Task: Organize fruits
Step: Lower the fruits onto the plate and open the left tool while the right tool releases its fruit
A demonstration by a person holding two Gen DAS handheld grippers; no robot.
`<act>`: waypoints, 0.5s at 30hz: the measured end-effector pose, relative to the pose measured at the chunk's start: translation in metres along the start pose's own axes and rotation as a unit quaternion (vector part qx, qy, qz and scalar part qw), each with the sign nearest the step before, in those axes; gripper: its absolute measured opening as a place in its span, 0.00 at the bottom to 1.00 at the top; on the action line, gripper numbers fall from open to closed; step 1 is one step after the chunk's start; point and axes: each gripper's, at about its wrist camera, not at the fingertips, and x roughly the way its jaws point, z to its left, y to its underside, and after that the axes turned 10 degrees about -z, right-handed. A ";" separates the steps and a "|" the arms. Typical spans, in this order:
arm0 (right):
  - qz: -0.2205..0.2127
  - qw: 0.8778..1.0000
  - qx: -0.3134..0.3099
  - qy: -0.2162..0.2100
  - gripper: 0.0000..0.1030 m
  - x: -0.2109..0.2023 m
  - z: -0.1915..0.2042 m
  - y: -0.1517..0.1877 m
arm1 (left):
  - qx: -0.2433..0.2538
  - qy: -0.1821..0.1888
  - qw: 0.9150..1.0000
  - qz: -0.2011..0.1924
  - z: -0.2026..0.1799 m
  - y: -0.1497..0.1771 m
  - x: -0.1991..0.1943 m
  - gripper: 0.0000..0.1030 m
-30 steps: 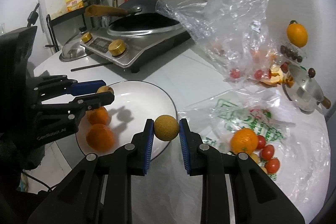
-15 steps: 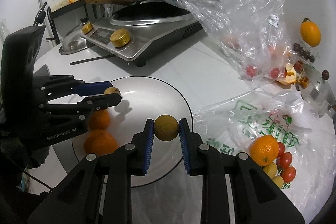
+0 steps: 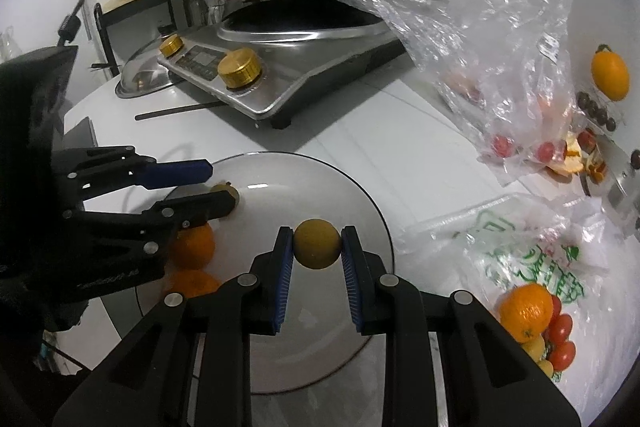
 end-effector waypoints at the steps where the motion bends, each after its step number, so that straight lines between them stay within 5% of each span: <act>1: 0.001 1.000 -0.002 -0.001 0.25 0.002 0.001 -0.002 | -0.009 -0.004 1.000 -0.002 0.005 0.000 -0.001 0.53; 15: 0.011 1.000 -0.021 -0.013 0.25 0.042 0.027 -0.018 | -0.038 -0.032 0.999 -0.011 0.043 0.004 -0.008 0.53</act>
